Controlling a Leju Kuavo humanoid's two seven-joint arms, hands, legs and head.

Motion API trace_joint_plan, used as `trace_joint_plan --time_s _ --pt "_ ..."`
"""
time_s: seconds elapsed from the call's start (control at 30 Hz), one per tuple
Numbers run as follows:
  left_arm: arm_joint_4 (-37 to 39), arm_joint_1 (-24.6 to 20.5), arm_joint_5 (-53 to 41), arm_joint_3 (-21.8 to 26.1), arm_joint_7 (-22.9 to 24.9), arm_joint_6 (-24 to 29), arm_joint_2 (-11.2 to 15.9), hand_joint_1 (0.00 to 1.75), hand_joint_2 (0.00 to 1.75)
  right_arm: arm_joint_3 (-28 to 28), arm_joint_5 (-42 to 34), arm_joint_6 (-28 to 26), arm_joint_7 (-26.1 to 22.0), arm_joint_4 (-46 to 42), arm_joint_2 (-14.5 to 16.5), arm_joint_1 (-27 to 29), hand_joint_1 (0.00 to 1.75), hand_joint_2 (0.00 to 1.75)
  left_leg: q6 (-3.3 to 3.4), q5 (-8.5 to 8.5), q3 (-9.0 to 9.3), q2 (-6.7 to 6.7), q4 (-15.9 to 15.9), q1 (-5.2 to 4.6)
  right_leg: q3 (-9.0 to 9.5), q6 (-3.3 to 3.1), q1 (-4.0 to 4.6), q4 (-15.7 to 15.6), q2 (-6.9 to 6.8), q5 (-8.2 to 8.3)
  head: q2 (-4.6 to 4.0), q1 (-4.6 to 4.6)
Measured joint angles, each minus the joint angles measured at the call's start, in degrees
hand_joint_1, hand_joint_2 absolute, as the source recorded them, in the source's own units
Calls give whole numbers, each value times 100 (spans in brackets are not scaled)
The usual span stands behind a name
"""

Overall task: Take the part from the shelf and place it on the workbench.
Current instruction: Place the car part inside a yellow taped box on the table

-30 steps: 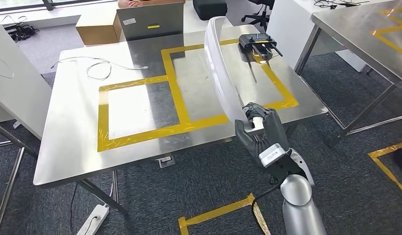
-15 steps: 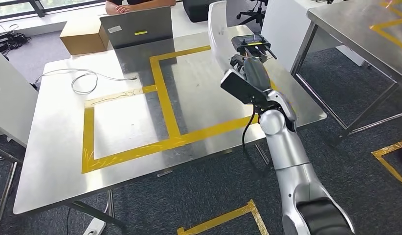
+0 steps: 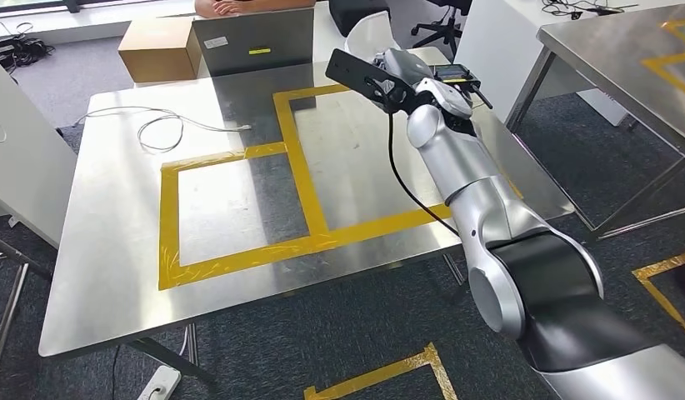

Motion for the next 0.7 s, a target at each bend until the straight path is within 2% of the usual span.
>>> trace_joint_plan --time_s 0.13,0.2,0.33,0.67,0.7 --pt "1 -17 -41 -5 17 -7 -6 0 175 205 235 236 56 223 114 90 0 0 12 2 6 2 1 1 8 62 0 -14 1 7 -1 -2" --pt "2 -19 -64 -23 53 -27 -9 0 175 330 350 339 21 288 168 177 0 0 13 4 9 4 1 2 10 73 1 -14 1 9 -1 -2" --pt "9 -18 -47 -55 99 -56 -11 0 0 576 516 461 -44 363 259 383 0 0 12 5 19 11 -2 8 14 77 7 -14 4 10 -1 -2" --pt "24 -9 -25 -56 157 26 -17 0 0 762 550 376 -65 479 305 549 0 0 10 4 23 18 -8 17 13 73 17 -14 10 8 -1 -2" --pt "23 -11 -17 -56 164 45 -13 0 0 762 550 347 -57 485 303 549 0 0 24 -5 21 19 -2 7 16 88 7 -22 10 9 -1 -2"
